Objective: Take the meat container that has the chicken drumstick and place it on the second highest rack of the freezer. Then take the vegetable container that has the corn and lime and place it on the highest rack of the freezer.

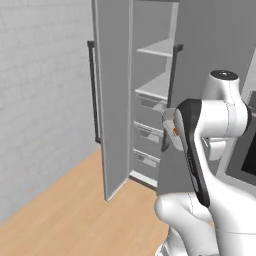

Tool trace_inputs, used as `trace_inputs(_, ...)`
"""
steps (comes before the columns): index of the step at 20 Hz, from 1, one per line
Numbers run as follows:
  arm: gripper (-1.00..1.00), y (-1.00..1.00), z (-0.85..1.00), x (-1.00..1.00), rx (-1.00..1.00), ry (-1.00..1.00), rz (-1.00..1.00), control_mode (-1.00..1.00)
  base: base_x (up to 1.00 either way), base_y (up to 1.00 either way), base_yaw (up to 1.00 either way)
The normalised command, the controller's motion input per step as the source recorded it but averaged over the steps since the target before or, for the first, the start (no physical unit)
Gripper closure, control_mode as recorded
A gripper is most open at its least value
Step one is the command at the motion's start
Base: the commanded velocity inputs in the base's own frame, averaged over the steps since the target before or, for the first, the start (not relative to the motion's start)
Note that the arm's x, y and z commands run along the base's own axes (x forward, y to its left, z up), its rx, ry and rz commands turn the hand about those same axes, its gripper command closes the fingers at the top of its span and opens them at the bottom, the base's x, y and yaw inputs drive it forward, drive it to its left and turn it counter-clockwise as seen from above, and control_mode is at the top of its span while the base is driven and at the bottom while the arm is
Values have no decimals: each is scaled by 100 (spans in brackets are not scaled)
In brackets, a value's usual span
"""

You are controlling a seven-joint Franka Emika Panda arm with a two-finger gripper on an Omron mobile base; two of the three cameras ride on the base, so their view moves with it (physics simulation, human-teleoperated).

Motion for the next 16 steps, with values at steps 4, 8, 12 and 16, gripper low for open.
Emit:
trace_inputs(4,100,0,0,0,0,0,0,100,45,53,-41)
trace_inputs(8,100,0,0,0,0,0,0,100,42,55,-41)
trace_inputs(12,100,0,0,0,0,0,0,100,40,60,-41)
trace_inputs(16,100,0,0,0,0,0,0,100,42,58,-40)
